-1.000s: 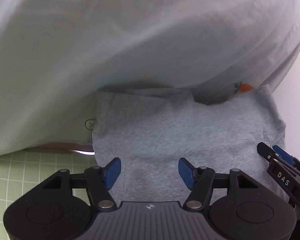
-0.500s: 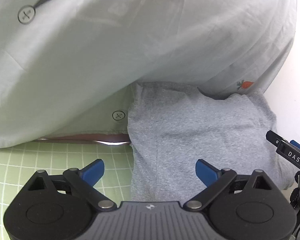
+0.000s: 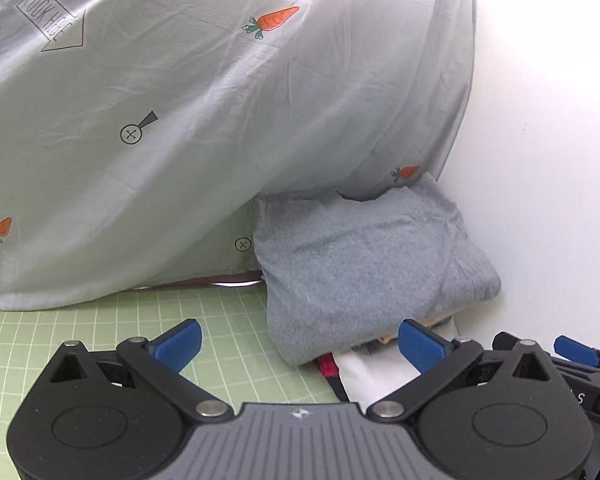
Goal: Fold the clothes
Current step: 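Lower the hoodie onto the stack and open both grippers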
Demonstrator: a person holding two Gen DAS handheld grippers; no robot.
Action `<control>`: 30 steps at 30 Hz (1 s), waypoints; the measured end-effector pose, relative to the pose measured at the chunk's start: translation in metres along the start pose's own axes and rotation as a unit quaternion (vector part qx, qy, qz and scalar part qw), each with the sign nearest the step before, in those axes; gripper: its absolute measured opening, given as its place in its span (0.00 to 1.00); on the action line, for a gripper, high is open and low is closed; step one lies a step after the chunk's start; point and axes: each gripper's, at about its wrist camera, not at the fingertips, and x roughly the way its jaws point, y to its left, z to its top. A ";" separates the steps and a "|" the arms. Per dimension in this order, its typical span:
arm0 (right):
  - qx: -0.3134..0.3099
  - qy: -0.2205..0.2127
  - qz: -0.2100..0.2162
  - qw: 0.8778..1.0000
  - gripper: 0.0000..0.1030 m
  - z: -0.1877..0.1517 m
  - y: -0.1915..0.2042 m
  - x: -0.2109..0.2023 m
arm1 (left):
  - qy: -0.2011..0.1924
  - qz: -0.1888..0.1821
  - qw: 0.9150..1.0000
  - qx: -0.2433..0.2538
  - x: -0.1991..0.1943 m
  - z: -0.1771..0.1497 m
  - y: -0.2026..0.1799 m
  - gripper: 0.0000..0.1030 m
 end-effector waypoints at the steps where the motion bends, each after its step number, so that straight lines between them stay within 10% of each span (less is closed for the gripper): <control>1: 0.005 0.008 0.004 1.000 1.00 -0.008 0.001 -0.012 | 0.001 0.001 1.000 0.006 -0.009 -0.008 -0.002 1.00; 14: 0.033 0.079 -0.013 0.996 1.00 -0.079 0.001 -0.089 | 0.046 0.000 0.997 0.054 -0.070 -0.072 -0.016 1.00; 30: 0.038 0.076 -0.030 0.996 1.00 -0.086 -0.005 -0.107 | 0.051 -0.006 0.996 0.074 -0.085 -0.083 -0.014 1.00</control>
